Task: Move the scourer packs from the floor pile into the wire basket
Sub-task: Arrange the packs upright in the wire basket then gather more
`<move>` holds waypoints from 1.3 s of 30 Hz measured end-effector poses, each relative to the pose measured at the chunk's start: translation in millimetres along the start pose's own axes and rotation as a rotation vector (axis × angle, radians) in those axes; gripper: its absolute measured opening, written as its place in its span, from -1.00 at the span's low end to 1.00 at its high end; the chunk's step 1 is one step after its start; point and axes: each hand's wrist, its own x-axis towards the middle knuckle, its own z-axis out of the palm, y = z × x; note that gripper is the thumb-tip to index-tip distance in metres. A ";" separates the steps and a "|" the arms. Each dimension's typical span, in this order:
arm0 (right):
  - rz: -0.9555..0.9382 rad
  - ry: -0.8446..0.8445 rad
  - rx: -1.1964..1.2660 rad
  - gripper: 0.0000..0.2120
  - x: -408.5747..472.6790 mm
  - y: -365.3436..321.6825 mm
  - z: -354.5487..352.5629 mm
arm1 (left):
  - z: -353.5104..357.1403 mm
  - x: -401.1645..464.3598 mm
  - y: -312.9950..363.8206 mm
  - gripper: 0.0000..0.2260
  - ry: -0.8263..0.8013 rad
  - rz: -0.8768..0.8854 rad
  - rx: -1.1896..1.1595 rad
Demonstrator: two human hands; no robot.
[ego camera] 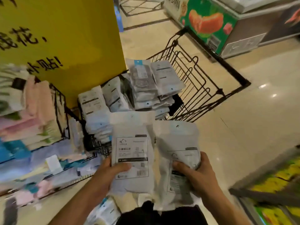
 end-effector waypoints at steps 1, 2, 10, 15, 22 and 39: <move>-0.007 -0.025 -0.003 -0.37 14.0 -9.7 2.6 | 2.6 9.3 11.2 -0.30 0.020 0.004 0.000; -0.012 -0.050 -0.010 -0.37 28.1 -19.7 6.1 | 5.6 18.6 21.4 -0.31 0.039 0.011 -0.007; -0.057 -0.281 -0.084 -0.42 154.9 -88.7 38.6 | 25.5 73.8 91.3 -0.44 0.271 0.069 -0.087; -0.047 -0.428 -0.185 -0.35 211.8 -128.9 75.1 | 5.4 98.6 120.4 -0.51 0.405 0.092 -0.147; -0.137 -0.382 -0.243 -0.42 276.4 -175.5 183.1 | -68.7 171.2 165.0 -0.73 0.594 0.079 -0.164; -0.218 -0.210 -0.712 -0.42 321.9 -172.4 322.1 | -126.2 272.7 162.5 -0.54 0.755 0.047 0.217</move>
